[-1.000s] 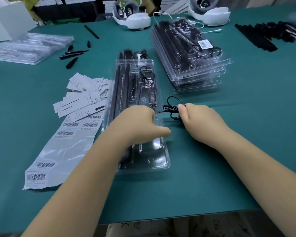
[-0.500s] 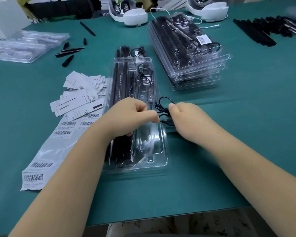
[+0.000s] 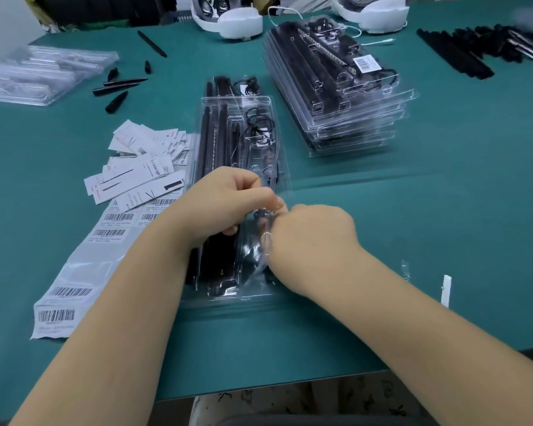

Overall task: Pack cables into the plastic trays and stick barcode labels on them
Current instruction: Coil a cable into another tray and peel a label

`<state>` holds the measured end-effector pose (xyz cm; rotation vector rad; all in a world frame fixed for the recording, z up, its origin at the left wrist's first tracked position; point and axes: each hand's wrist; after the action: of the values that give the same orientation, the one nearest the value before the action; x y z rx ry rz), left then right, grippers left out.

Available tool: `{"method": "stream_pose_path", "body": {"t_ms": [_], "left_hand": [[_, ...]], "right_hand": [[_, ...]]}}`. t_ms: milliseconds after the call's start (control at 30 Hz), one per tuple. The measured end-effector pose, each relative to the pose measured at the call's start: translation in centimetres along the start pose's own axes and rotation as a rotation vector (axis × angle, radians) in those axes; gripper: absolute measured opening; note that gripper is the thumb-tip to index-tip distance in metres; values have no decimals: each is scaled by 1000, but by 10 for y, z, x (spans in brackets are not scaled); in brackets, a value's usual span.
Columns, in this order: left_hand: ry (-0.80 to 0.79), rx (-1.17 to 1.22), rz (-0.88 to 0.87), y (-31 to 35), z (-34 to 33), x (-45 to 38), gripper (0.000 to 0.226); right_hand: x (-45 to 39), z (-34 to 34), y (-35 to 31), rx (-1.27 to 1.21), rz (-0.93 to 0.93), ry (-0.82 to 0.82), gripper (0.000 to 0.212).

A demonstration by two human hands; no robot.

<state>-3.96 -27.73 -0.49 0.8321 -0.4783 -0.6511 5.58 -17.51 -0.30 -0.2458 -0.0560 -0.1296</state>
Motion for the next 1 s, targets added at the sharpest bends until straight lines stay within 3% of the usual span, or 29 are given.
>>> {"method": "stream_pose_path", "body": {"t_ms": [133,300,467,667,833,933,1000], "left_hand": [[8,-26,5,1,0,0,46],[1,-42,-6,3,-1,0,49],[27,6,20,4,0,1,43],[-2,-40,1,2,0,-2,49],[-31,-53,-7,2,2,-1,48],[-29,-68,-1,3,1,-1,45],[-15,-70,3,3,1,-2,49]], "right_hand": [[2,-2,5,-98,-77,70,34],[0,-14,6,-177,-22,185,28],[-5,-20,5,-426,-97,230,6],[-10,-25,13,-637,-84,428,18],[-17,-23,12,-826,-221,517,21],[-16,-24,10,-705,-187,464,32],[-11,-20,12,-614,-110,372,29]]}}
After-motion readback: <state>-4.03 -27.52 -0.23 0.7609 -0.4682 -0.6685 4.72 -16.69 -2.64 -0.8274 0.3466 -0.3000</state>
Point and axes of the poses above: each hand's wrist, its own x-axis away from the middle knuckle, its own z-axis out of the back of the hand, y = z × x, and after that the axes turned 15 degrees about -x, right-handed
